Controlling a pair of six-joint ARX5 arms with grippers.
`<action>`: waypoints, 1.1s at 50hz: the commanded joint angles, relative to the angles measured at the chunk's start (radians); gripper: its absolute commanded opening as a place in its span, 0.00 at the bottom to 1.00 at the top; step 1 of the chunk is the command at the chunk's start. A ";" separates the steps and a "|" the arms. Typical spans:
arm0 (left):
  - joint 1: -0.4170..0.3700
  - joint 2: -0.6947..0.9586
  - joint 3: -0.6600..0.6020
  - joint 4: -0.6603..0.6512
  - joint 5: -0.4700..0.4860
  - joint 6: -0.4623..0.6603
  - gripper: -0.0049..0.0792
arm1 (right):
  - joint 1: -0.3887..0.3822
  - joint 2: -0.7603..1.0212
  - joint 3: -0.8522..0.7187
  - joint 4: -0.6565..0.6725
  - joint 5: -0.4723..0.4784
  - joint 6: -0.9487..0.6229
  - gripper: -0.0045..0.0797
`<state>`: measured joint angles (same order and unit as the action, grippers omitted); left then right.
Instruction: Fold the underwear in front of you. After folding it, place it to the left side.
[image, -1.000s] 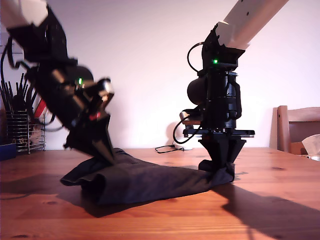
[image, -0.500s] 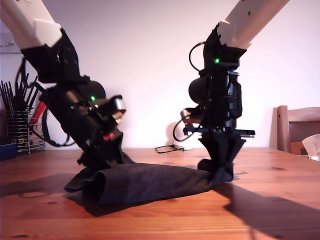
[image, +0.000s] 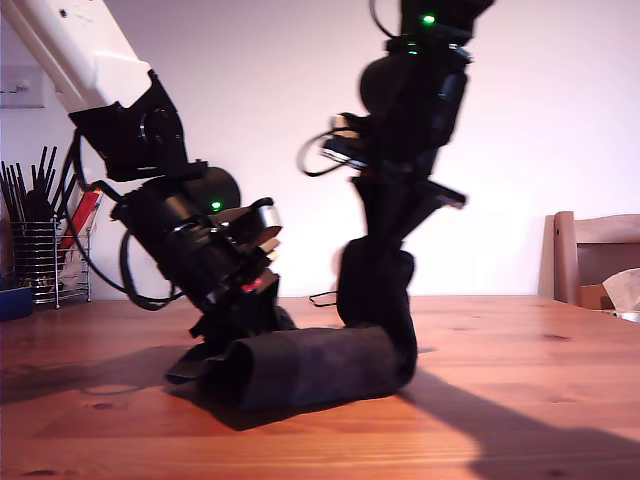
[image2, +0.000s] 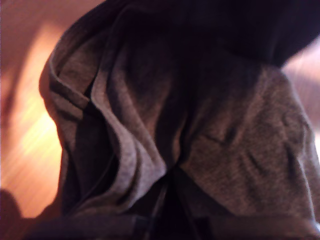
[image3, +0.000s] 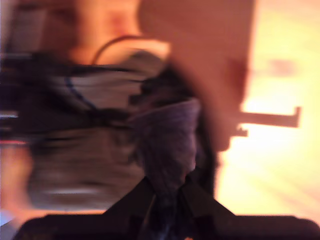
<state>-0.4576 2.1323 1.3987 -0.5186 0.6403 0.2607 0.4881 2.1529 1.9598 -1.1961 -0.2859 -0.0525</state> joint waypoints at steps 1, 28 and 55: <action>-0.010 0.070 -0.018 0.028 -0.013 -0.011 0.04 | 0.036 0.019 -0.010 0.002 -0.017 0.004 0.04; -0.010 0.069 -0.017 0.170 -0.004 -0.157 0.04 | 0.137 0.000 -0.007 -0.042 -0.053 0.035 0.04; 0.040 -0.047 -0.016 0.034 0.129 -0.119 0.04 | 0.137 -0.012 -0.007 -0.019 -0.052 0.045 0.04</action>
<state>-0.4290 2.1082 1.3983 -0.4740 0.7616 0.1238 0.6170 2.1525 1.9598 -1.2156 -0.3386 -0.0147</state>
